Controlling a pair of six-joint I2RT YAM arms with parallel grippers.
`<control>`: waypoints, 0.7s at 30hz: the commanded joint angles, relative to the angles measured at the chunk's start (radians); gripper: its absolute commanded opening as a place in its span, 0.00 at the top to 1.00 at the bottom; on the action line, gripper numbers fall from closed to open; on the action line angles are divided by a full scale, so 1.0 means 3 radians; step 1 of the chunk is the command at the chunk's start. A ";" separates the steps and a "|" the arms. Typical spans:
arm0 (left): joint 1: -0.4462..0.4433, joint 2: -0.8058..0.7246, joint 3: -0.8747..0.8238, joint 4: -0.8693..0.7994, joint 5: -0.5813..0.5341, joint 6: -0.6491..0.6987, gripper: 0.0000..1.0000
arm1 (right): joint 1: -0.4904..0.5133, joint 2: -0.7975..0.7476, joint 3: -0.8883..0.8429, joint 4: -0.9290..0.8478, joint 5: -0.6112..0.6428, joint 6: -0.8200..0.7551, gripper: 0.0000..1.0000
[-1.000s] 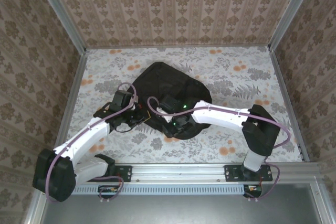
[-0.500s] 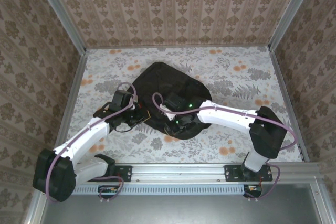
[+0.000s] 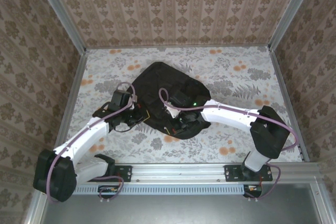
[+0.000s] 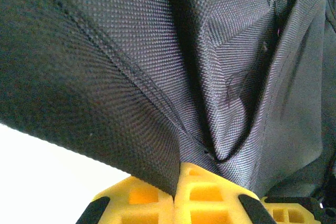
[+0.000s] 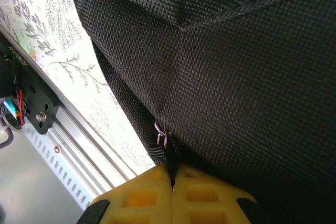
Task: Pack books, pencil case, and school supplies into a backpack
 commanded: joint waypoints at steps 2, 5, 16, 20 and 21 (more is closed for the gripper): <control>0.0147 -0.0059 -0.0014 -0.0050 -0.0154 0.0148 1.00 | -0.0020 -0.0095 -0.0029 -0.0341 0.0008 -0.0099 1.00; 0.0184 -0.0053 0.0009 -0.0076 -0.0154 0.0183 1.00 | -0.0015 -0.0086 -0.0001 -0.0514 0.0088 -0.0193 1.00; 0.0266 0.0021 0.0120 -0.0161 -0.0213 0.0337 1.00 | 0.0045 -0.0140 0.0297 -0.1207 0.0634 -0.0567 1.00; 0.0298 0.0077 0.0214 -0.0231 -0.0245 0.0428 1.00 | 0.0047 -0.0203 0.0379 -0.1388 0.0807 -0.0646 1.00; 0.0306 0.0098 0.0243 -0.0258 -0.0250 0.0456 1.00 | 0.0048 -0.0212 0.0397 -0.1432 0.0846 -0.0660 1.00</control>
